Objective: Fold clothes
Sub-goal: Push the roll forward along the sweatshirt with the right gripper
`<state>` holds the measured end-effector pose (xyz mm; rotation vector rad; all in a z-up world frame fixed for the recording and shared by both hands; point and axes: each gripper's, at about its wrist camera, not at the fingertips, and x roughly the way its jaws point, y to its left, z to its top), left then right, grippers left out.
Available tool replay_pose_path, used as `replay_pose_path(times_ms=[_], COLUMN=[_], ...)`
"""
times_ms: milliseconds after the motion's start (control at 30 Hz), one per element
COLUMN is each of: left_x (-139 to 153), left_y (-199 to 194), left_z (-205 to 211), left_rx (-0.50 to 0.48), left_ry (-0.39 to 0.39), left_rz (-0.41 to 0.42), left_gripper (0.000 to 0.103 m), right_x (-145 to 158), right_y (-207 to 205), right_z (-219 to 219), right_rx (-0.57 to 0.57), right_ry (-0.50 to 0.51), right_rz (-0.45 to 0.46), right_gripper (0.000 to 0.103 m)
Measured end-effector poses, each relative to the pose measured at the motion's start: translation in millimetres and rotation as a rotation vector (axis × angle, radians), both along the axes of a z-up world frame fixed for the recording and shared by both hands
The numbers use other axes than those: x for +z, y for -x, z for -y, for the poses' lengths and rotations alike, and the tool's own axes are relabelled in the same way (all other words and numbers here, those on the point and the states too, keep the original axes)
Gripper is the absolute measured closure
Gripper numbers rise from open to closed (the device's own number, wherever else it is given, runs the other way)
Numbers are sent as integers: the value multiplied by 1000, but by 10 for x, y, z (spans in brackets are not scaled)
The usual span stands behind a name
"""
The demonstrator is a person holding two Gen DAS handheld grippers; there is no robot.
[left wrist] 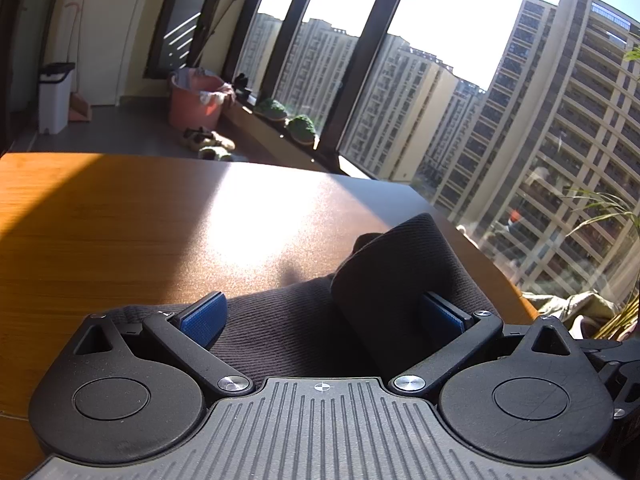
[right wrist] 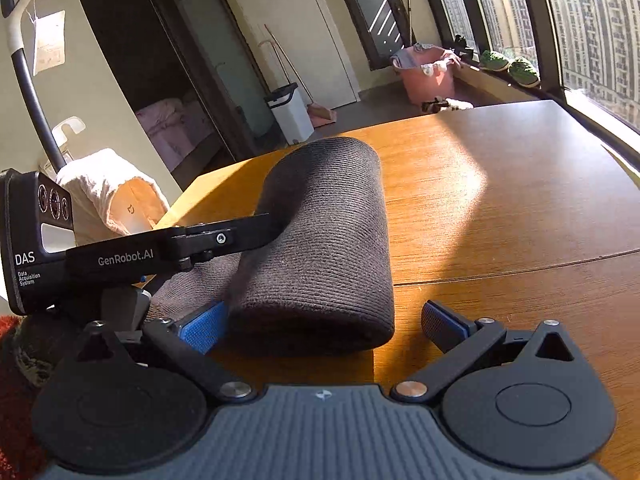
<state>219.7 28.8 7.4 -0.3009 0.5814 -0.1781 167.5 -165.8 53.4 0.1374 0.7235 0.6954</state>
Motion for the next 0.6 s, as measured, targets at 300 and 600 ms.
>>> replay_pose_path(times_ms=[300,600], left_x=[5,387], left_y=[0,105], left_z=[6,-201], left_rx=[0,-13], left_ry=[1,155], left_rz=[0,42], left_gripper=[0,0], right_x=[-21,156], right_y=[-83,66], right_z=[137,-456], right_rx=[-116,32], right_ry=[-140,150], right_rz=[9,180], right_gripper=[0,32])
